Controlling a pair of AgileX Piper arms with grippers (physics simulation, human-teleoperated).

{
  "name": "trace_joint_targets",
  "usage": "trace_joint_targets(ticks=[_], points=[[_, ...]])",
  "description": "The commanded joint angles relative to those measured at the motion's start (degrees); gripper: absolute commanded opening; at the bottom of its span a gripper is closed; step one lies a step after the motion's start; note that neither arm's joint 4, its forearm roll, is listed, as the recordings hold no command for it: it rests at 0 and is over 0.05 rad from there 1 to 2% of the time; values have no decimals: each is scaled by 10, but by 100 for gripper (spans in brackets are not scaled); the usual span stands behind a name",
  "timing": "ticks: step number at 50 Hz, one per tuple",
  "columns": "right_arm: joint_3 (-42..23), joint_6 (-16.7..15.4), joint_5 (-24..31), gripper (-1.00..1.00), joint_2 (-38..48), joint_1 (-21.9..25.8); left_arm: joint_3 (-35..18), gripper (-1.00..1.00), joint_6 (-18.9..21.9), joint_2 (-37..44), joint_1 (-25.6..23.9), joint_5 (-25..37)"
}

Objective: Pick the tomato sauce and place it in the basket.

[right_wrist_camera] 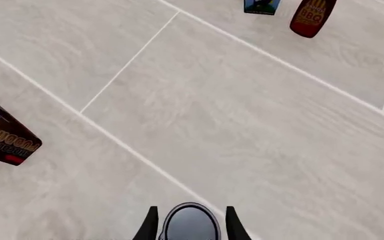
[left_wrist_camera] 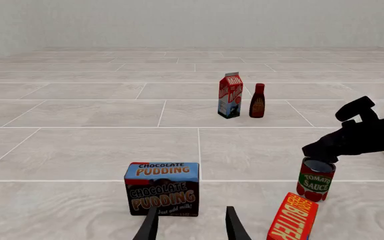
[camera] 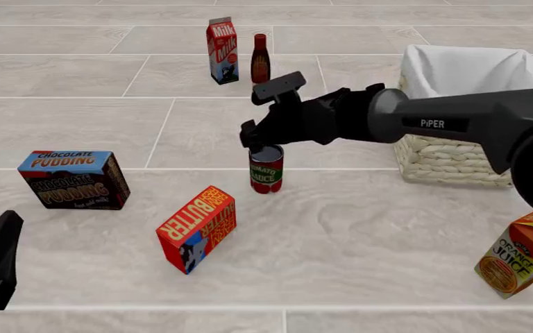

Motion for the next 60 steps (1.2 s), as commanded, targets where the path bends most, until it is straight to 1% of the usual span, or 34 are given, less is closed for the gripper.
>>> trace_joint_targets(ticks=[1,23,60], points=[[4,0,-3,100,2,-1,0,100,0,0,0,0],[6,-4,-8,100,8,-6,0,100,0,0,0,0],[5,2,-11,100,23,-1,0,100,0,0,0,0]])
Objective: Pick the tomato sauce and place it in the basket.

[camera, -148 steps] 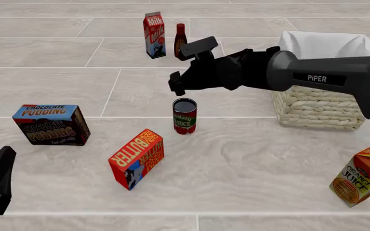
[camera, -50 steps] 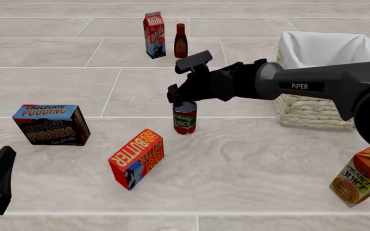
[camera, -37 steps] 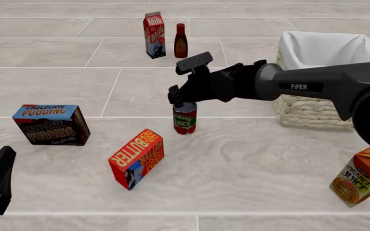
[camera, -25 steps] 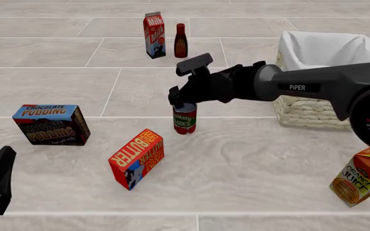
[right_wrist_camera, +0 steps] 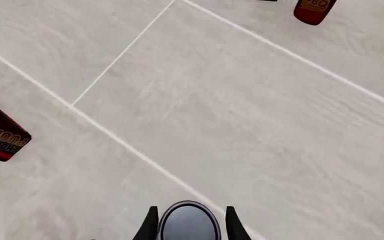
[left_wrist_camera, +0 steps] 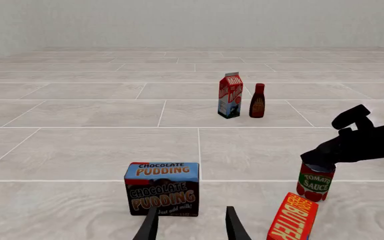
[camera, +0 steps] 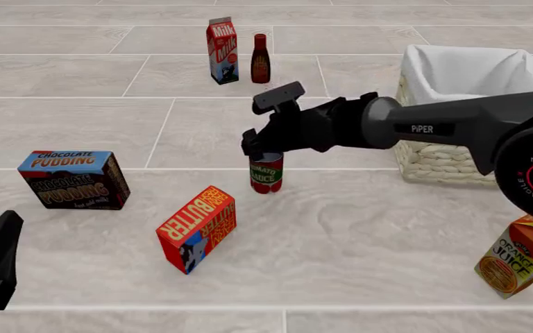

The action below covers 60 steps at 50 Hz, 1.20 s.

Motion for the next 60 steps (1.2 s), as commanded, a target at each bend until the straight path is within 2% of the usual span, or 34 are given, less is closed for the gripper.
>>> trace_joint_targets(ticks=[1,60], points=[[1,2,-1,100,3,3,0,100,0,0,0,0],[-13,4,0,100,26,2,0,100,0,0,0,0]])
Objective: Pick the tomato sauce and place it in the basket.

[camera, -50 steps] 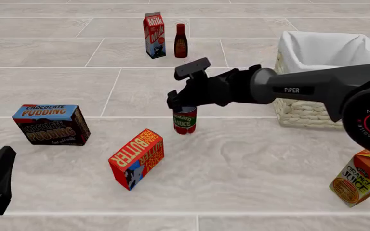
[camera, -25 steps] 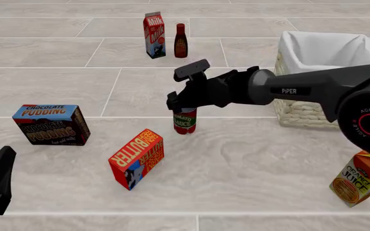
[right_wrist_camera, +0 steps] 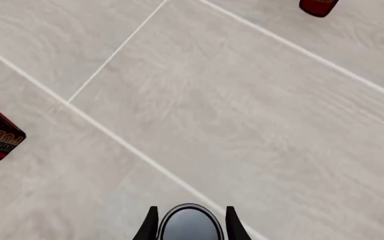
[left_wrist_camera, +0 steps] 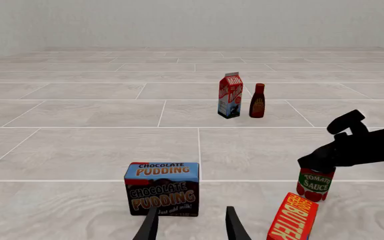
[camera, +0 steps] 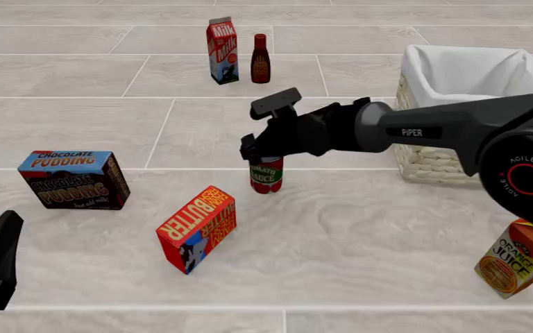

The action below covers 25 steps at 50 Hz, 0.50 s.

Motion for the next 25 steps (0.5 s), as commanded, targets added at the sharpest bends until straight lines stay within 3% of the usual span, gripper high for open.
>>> trace_joint_targets(ticks=[1,25], points=[[-4,1,1,100,5,0,0,100,0,0,0,0],[-10,5,0,100,20,1,0,100,0,0,0,0]])
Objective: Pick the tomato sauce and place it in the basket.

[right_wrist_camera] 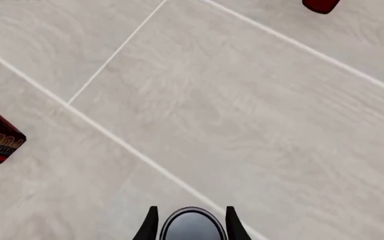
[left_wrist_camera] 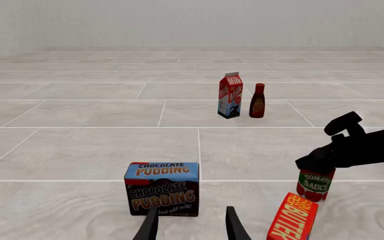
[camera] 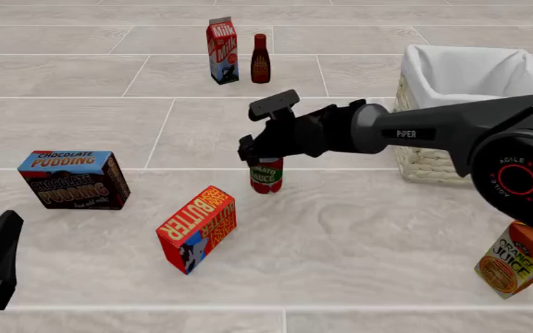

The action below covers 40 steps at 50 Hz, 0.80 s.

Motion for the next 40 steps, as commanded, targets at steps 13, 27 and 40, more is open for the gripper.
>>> trace_joint_targets(ticks=[13,27,40], points=[[7,4,-5,100,9,0,0,100,0,0,0,0],[11,-1,-6,100,10,-2,0,100,0,0,0,0],[9,1,-6,100,13,-2,0,100,0,0,0,0]])
